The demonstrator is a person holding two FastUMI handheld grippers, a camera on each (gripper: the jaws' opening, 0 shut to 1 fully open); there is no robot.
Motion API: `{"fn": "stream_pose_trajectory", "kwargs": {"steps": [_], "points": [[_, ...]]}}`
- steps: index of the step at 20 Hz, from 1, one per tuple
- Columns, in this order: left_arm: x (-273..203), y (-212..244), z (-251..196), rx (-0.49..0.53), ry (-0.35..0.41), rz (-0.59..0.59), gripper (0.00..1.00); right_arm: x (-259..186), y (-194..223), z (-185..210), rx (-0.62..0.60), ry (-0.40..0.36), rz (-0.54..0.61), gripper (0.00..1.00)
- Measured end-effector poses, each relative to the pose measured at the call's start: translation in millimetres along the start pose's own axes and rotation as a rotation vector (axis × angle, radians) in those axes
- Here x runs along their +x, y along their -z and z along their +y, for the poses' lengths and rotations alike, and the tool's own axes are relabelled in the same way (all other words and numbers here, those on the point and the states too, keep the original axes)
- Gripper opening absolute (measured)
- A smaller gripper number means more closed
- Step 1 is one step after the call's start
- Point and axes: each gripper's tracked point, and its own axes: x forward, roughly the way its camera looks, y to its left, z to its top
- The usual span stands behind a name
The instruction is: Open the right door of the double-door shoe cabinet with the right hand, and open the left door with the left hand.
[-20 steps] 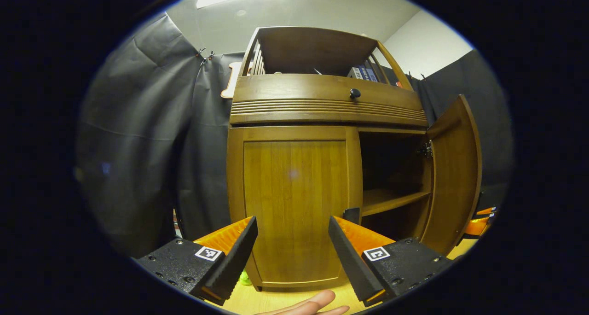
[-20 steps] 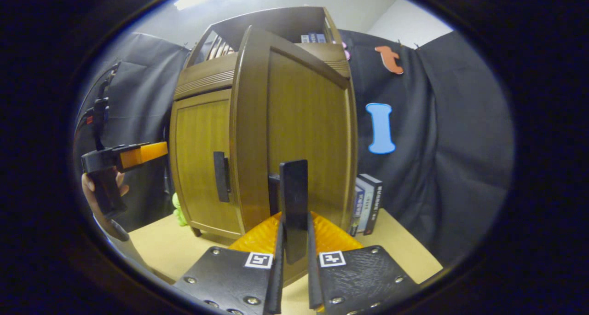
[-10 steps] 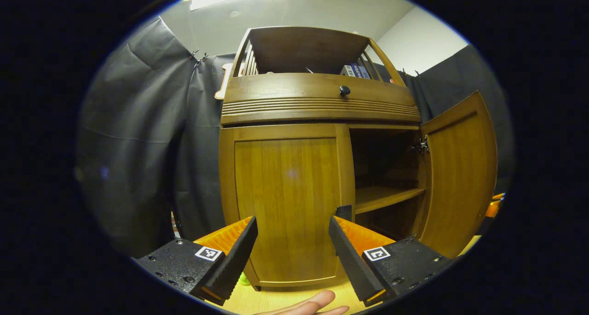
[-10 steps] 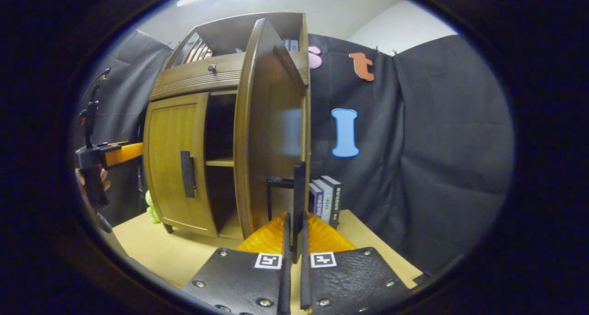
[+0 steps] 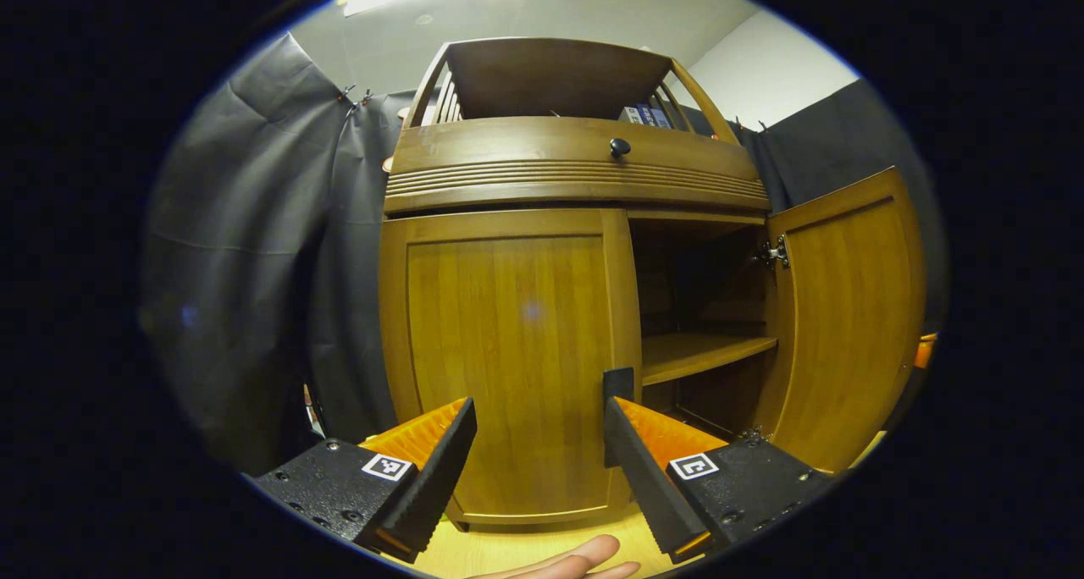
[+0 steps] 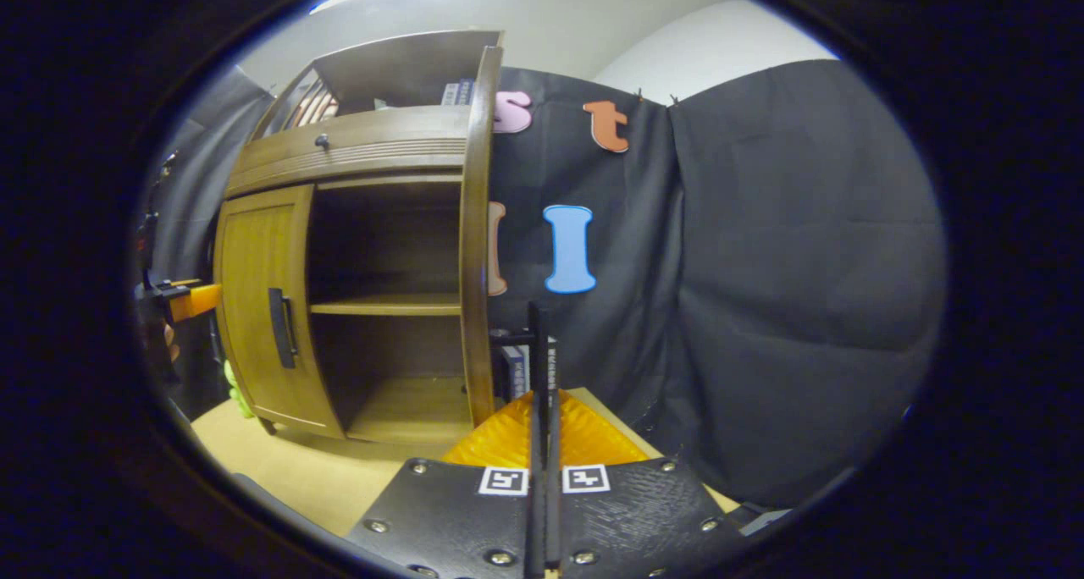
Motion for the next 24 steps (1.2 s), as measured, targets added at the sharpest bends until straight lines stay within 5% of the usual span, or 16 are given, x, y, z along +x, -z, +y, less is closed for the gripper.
{"fn": "stream_pose_trajectory", "kwargs": {"steps": [7, 12, 14, 17, 19, 22, 23, 24], "points": [[42.2, 24.3, -45.3, 0.024, 0.038, -0.013, 0.93, 10.0, 3.8, -0.6, 0.055, -0.061, -0.007, 0.01], [58.6, 58.0, -66.4, 0.033, 0.035, 0.048, 0.99, 5.2, 1.8, -9.5, -0.005, -0.017, -0.058, 0.03], [69.8, 64.1, -71.8, -0.017, 0.047, 0.038, 0.99, -1.9, -2.6, -24.8, -0.005, 0.029, -0.088, 0.3], [89.2, 81.6, -82.9, -0.036, 0.098, 0.074, 0.83, -27.7, -12.9, -42.0, 0.096, 0.07, -0.147, 0.65], [100.4, 95.4, -69.2, -0.051, 0.051, 0.11, 0.66, -48.9, -18.7, -46.3, 0.192, 0.058, -0.185, 0.71], [92.5, 89.6, -71.0, -0.053, 0.094, 0.088, 0.4, -67.5, -21.7, -52.6, 0.296, 0.047, -0.223, 0.67], [90.1, 87.3, -71.5, -0.06, 0.11, 0.081, 0.31, -76.6, -17.0, -52.7, 0.306, 0.037, -0.217, 0.73], [88.3, 85.6, -72.5, -0.1, 0.116, 0.073, 0.31, -81.1, -12.3, -52.5, 0.301, 0.027, -0.199, 0.66]]}}
